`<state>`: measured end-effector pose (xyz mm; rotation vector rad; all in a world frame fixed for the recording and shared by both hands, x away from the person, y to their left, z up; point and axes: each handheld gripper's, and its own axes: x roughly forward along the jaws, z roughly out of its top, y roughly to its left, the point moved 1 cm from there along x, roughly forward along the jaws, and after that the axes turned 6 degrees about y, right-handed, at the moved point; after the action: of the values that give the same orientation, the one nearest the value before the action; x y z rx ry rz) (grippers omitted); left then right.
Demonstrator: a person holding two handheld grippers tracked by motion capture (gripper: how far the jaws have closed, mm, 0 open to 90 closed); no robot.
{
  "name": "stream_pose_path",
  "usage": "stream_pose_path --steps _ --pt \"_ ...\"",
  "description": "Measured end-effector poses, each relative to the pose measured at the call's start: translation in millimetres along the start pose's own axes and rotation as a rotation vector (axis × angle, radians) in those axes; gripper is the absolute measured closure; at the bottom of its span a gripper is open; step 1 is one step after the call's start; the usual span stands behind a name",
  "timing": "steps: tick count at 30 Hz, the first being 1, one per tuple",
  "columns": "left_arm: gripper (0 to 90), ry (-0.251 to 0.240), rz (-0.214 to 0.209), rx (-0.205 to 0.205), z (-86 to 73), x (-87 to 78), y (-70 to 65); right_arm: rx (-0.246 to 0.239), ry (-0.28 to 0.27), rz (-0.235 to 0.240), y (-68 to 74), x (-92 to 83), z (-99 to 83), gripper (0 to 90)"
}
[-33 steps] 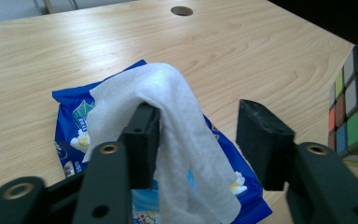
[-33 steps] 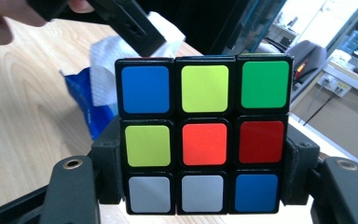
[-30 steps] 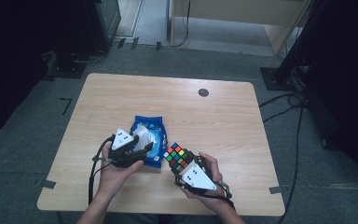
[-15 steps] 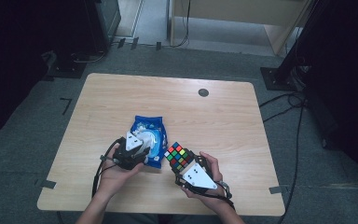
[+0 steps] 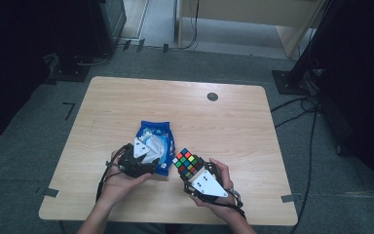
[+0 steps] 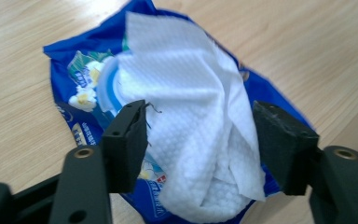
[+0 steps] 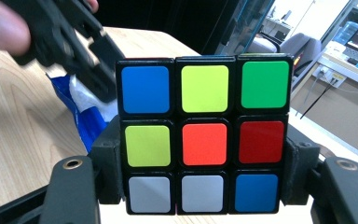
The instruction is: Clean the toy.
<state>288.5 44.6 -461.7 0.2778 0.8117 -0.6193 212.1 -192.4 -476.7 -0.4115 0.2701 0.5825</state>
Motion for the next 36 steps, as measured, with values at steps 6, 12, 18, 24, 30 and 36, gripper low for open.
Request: stream_pose_path --steps 6,12,18,24,30,36 --pt "30.3 -0.126 -0.154 -0.059 9.7 -20.9 -8.6 0.003 -0.003 0.001 0.7 0.6 0.5 34.3" --pt "27.4 -0.184 -0.349 -0.046 19.1 -34.0 -29.1 0.003 0.002 0.004 2.9 1.6 0.1 34.3" --pt "25.5 -0.161 -0.417 -0.052 23.3 -31.5 -41.0 -0.01 0.004 0.021 10.0 3.8 0.6 34.3" --pt "24.3 -0.11 -0.421 -0.014 25.4 -29.2 -47.2 -0.032 0.0 0.029 17.0 6.4 1.7 34.2" --pt "24.5 -0.026 -0.437 0.001 24.8 -16.8 -55.9 -0.077 -0.014 0.024 24.2 5.7 4.0 34.3" --pt "33.7 -0.02 -0.45 -0.001 22.9 -13.1 -56.9 -0.119 -0.024 0.01 29.2 6.3 4.0 34.1"
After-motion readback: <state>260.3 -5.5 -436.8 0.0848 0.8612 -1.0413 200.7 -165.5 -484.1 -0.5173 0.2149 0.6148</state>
